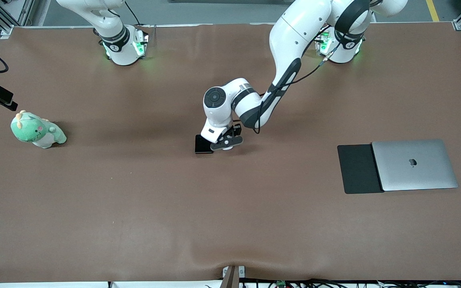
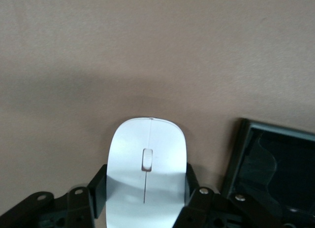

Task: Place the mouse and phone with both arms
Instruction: 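Carry the mouse with the left gripper over the grey mouse pad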

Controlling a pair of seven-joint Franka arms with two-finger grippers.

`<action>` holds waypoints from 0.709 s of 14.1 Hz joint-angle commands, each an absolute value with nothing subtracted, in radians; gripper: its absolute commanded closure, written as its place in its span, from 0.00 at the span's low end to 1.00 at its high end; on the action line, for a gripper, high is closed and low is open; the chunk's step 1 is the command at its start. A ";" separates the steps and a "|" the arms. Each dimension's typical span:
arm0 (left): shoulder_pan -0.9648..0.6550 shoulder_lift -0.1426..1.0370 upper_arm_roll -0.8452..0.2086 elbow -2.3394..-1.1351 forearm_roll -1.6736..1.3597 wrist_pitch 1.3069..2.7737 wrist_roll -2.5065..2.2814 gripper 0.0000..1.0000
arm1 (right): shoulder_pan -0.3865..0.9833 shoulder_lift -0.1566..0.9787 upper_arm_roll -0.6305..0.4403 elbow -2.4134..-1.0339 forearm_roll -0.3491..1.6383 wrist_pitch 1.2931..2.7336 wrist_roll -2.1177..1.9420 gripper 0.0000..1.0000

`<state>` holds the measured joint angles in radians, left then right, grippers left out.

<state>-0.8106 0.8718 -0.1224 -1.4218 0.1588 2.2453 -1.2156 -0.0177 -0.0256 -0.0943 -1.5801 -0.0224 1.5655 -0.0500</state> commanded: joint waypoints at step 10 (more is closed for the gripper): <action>-0.416 0.326 -0.299 -1.985 0.150 2.270 -0.947 0.61 | 0.211 0.031 -0.083 -1.571 0.063 1.601 -0.005 0.00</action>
<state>-0.5128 0.4366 -0.2413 -1.8674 0.1587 2.2463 -0.9871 0.1461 -0.0050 -0.0750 -1.5817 0.0463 1.5821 -0.0397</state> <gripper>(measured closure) 0.374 0.000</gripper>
